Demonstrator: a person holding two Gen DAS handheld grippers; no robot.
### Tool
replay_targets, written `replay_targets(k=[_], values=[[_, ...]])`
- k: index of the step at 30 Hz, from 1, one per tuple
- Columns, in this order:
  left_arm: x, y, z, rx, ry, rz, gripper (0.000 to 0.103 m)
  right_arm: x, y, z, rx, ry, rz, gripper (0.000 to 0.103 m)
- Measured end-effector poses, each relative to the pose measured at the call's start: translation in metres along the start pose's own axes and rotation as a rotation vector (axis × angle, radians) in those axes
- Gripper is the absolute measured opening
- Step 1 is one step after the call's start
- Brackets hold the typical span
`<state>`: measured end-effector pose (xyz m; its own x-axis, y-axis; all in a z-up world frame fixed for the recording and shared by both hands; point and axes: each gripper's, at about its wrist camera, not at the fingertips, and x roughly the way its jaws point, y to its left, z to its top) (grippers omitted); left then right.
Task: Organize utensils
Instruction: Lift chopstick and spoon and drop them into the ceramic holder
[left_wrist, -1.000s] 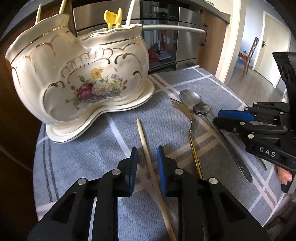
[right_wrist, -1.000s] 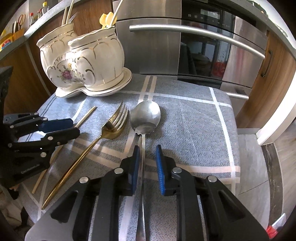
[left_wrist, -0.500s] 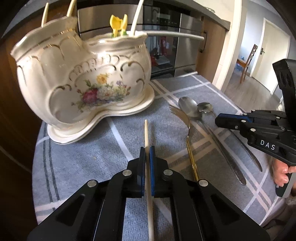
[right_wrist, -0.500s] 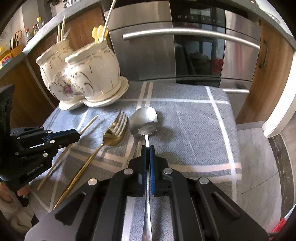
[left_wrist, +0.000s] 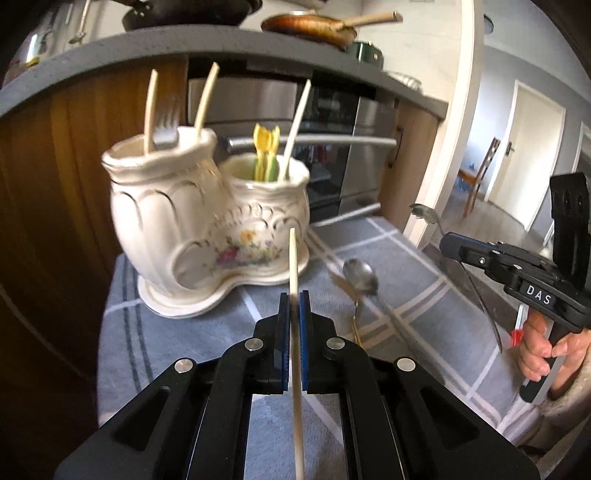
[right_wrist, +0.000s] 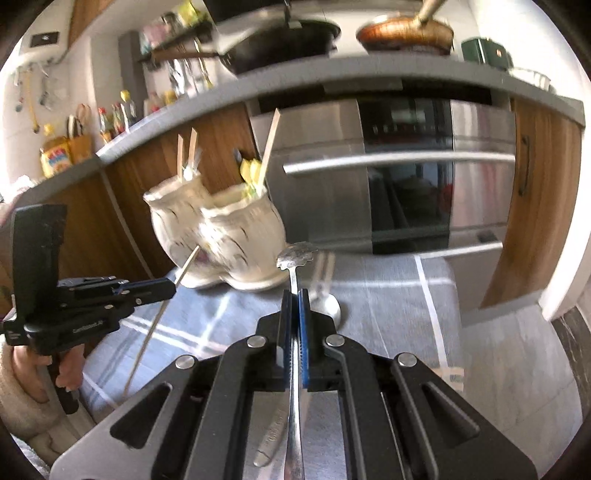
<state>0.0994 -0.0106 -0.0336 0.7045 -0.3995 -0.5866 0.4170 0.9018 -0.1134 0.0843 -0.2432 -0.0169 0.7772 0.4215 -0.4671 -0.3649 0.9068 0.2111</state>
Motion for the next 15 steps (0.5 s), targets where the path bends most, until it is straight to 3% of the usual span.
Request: replay_targets(k=[9,15], values=[[-0.047,0.018,0.022,-0.057,-0.133,-0.021,0.005,-0.015,0.029,0.022,-0.024,-0.112,0.029,0.003],[-0.087,0.043,0.064,-0.092,-0.245,-0.019,0.005,0.000,0.042,0.054,-0.014,-0.139,0.037,0.003]])
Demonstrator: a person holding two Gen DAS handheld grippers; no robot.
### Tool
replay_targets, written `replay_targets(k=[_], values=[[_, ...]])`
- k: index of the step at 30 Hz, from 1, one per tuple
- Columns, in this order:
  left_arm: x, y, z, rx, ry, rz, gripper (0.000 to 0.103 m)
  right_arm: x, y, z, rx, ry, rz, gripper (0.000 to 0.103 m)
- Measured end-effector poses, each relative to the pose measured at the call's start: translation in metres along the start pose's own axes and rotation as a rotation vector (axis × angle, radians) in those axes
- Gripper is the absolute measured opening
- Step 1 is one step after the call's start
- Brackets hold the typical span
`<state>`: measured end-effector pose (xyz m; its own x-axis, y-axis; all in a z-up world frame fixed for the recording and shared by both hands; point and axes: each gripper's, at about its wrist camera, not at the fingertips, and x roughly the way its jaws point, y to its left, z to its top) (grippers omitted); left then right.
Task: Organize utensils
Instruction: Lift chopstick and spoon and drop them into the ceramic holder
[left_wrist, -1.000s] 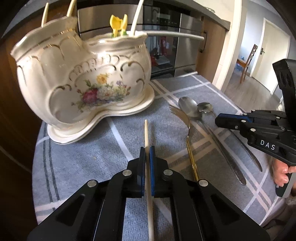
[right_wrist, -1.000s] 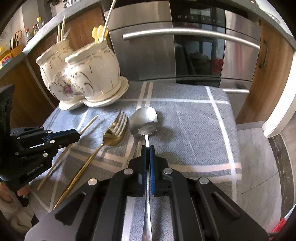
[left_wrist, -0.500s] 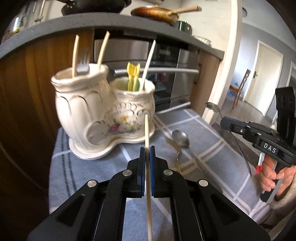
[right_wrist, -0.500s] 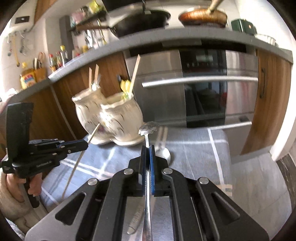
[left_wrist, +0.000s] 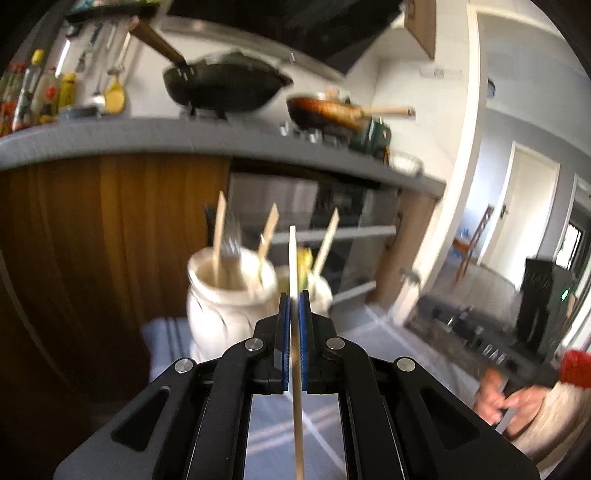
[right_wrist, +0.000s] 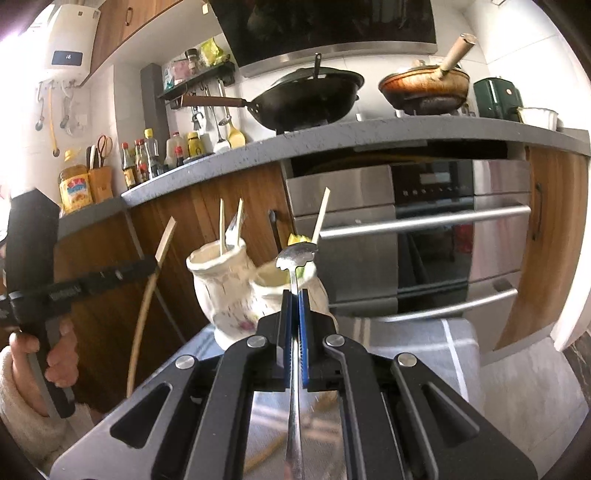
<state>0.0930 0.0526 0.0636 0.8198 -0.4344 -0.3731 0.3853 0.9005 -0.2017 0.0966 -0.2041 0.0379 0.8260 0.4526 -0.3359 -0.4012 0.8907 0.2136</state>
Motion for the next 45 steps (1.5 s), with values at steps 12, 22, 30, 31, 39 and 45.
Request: replay_targets(k=[12,22,30,31,39,45], values=[[0.025,0.024,0.088,0.044,-0.157,0.098,0.005,0.076,0.010,0.072,0.048,-0.132,0.048,0.003],[0.063,0.042,0.098,0.018,-0.266,0.167,0.005,0.121,-0.008,0.084,0.146,-0.234,-0.027,0.003],[0.088,0.050,0.084,0.024,-0.236,0.185,0.005,0.143,-0.020,0.070,0.174,-0.249,-0.076,0.003],[0.087,0.049,0.082,0.031,-0.235,0.188,0.005,0.144,-0.019,0.069,0.170,-0.247,-0.079,0.003],[0.084,0.042,0.072,0.087,-0.231,0.186,0.005,0.151,-0.011,0.055,0.119,-0.223,-0.090,0.003],[0.085,0.046,0.061,0.077,-0.188,0.181,0.005,0.147,-0.003,0.047,0.067,-0.197,-0.089,0.003]])
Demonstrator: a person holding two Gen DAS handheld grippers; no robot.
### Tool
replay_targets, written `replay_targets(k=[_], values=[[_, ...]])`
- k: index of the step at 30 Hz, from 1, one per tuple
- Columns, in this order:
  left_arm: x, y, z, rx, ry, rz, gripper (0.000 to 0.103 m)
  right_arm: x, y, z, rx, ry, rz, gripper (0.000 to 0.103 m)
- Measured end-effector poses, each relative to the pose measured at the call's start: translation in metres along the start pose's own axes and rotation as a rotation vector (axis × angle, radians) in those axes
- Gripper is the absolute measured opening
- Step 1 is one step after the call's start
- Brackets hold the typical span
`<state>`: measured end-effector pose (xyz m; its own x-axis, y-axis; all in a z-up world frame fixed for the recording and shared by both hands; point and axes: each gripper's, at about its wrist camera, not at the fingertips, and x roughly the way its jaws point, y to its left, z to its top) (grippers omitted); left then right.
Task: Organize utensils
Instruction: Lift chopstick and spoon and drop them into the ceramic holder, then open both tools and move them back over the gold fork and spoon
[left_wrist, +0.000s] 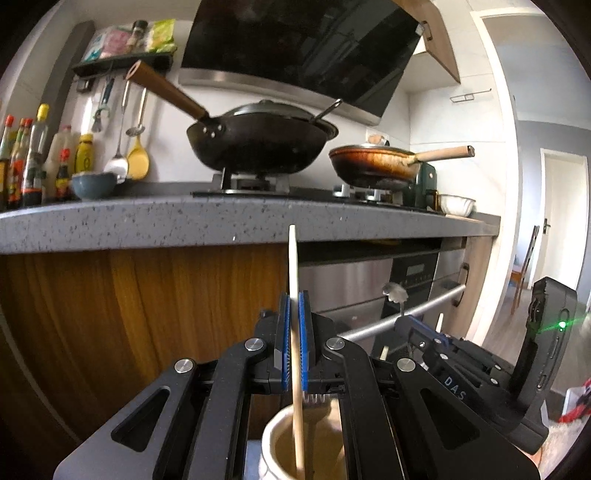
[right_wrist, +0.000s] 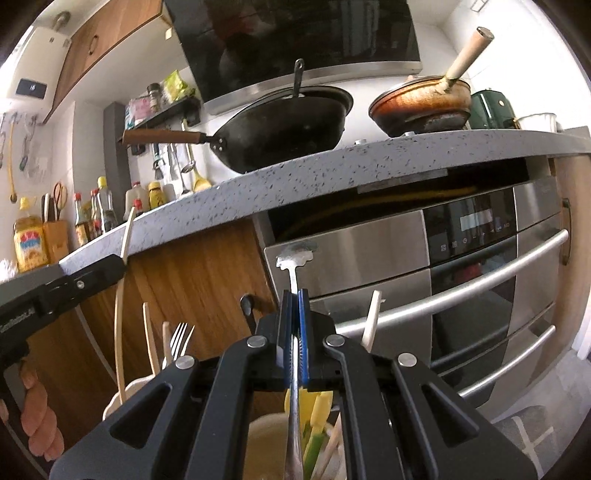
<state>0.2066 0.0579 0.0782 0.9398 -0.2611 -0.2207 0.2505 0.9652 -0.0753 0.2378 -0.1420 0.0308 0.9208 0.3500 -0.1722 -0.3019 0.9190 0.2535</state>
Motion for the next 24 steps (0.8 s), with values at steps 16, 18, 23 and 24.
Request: replay_targets(k=[16,18,23,24], values=[[-0.027,0.013,-0.029,-0.056,0.118,0.025,0.005,-0.057,-0.002,-0.010,-0.087,0.069,-0.014,0.002],[-0.026,0.012,-0.034,-0.049,0.138,0.033,0.005,-0.058,-0.003,-0.013,-0.081,0.081,-0.018,0.002],[-0.019,0.013,-0.044,-0.052,0.188,0.040,0.005,-0.058,-0.011,-0.018,-0.041,0.101,-0.018,0.002],[-0.017,0.013,-0.045,-0.051,0.196,0.042,0.005,-0.058,-0.013,-0.018,-0.036,0.103,-0.019,0.002]])
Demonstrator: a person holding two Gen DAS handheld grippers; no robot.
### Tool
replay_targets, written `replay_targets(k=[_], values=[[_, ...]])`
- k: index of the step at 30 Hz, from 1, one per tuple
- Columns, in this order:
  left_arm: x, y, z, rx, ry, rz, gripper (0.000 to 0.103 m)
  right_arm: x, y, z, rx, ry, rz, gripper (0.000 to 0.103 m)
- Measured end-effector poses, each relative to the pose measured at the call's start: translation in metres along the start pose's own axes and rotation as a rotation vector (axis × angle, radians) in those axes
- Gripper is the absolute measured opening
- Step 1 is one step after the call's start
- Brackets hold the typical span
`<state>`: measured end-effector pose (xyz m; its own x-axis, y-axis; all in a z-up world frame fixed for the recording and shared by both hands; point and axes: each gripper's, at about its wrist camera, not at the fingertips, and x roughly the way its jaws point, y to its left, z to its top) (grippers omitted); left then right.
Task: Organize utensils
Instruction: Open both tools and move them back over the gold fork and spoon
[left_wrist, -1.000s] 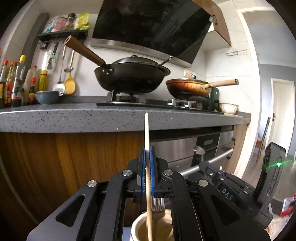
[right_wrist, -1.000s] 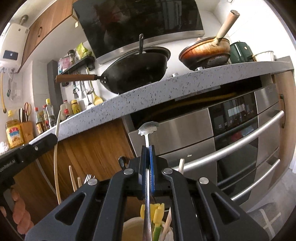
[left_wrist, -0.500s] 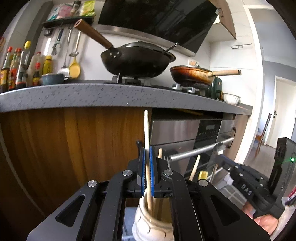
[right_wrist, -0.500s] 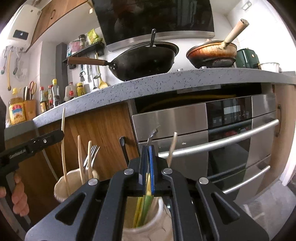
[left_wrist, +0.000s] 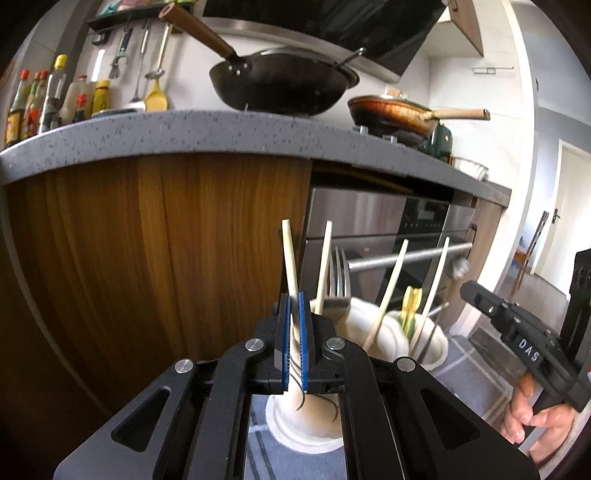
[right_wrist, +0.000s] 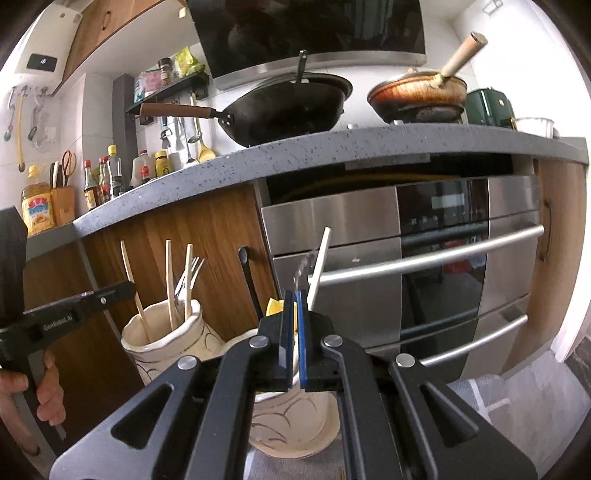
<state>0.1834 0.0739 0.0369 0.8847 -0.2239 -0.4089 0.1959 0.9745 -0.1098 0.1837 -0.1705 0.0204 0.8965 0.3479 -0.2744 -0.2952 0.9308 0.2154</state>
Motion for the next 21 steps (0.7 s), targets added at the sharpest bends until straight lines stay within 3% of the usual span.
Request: replay_targets(k=[13,14,16,17,19,21], values=[[0.010,-0.002,-0.004,0.026,0.035,0.018,0.008,0.005,-0.003,0.001,0.018,0.033,-0.003,0.004],[0.009,-0.003,-0.003,0.026,0.041,0.013,0.012,0.005,-0.003,0.002,0.021,0.042,0.000,0.011],[0.005,-0.004,0.000,0.027,0.035,0.022,0.031,0.002,-0.005,0.005,0.034,0.052,0.014,0.033],[0.002,-0.005,0.002,0.026,0.028,0.023,0.034,-0.001,-0.006,0.008,0.043,0.056,0.029,0.048],[-0.006,-0.006,0.005,0.018,0.019,0.016,0.049,-0.008,-0.006,0.012,0.042,0.067,0.041,0.053],[-0.017,-0.008,0.007,0.008,0.012,0.005,0.061,-0.018,-0.006,0.017,0.030,0.073,0.051,0.070]])
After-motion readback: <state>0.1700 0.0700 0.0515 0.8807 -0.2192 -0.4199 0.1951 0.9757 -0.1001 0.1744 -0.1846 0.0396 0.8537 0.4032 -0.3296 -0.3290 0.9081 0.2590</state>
